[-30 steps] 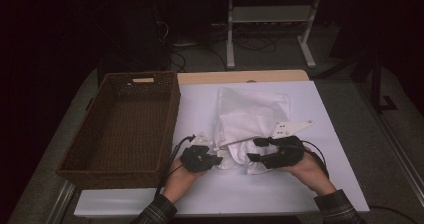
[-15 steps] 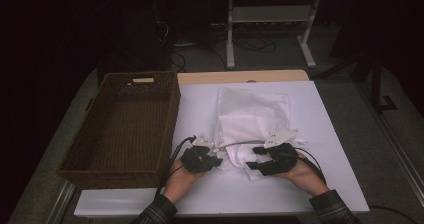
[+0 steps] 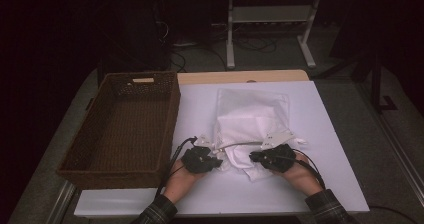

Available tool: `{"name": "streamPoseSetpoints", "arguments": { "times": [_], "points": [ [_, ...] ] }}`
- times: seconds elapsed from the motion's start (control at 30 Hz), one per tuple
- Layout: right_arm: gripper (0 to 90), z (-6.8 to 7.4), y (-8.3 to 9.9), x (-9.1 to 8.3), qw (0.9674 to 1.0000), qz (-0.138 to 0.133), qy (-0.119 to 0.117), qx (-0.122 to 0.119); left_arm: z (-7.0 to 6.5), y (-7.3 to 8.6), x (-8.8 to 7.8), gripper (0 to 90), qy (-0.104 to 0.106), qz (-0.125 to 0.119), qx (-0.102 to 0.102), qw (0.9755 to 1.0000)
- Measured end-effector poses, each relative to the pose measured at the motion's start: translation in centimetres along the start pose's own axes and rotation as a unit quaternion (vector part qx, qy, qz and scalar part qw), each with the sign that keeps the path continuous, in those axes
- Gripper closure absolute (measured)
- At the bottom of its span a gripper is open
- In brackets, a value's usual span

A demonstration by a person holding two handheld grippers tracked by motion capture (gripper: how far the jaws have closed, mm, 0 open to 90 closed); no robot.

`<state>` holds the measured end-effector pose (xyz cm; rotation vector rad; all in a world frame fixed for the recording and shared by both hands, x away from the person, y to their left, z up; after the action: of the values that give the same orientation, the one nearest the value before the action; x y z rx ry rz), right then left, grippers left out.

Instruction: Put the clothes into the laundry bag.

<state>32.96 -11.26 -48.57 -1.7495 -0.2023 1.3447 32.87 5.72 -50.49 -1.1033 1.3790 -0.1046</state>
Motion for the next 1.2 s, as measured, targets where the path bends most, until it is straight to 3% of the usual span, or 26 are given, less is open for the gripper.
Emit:
{"name": "streamPoseSetpoints", "arguments": {
  "times": [0.2,0.73,1.2],
  "points": [
    [86.7,-0.6,-1.1,-0.2,0.9995,-0.028,0.003,0.015,-0.1,0.0,0.0,87.7,0.002,0.0,-0.001,1.0],
    [86.7,-1.8,-2.4,0.6,0.9979,-0.04,0.024,0.045,-0.1,0.0,0.0,87.8,0.005,0.002,0.003,1.0],
    [86.6,-2.7,-3.0,1.3,0.9959,-0.05,0.038,0.065,-0.2,0.1,0.1,87.8,-0.009,0.005,0.022,0.9997]
  ]
}}
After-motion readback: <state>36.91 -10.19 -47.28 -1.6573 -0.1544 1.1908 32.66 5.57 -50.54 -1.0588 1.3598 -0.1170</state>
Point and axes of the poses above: each handheld gripper's, and its own axes: x roughly forward along the jaws, y roughly out of its underside, z roughly to its left, the point moved 8 cm from there along x, roughly forward along the jaws, and after that the axes turned 1 degree about x, right-handed, at the moved point
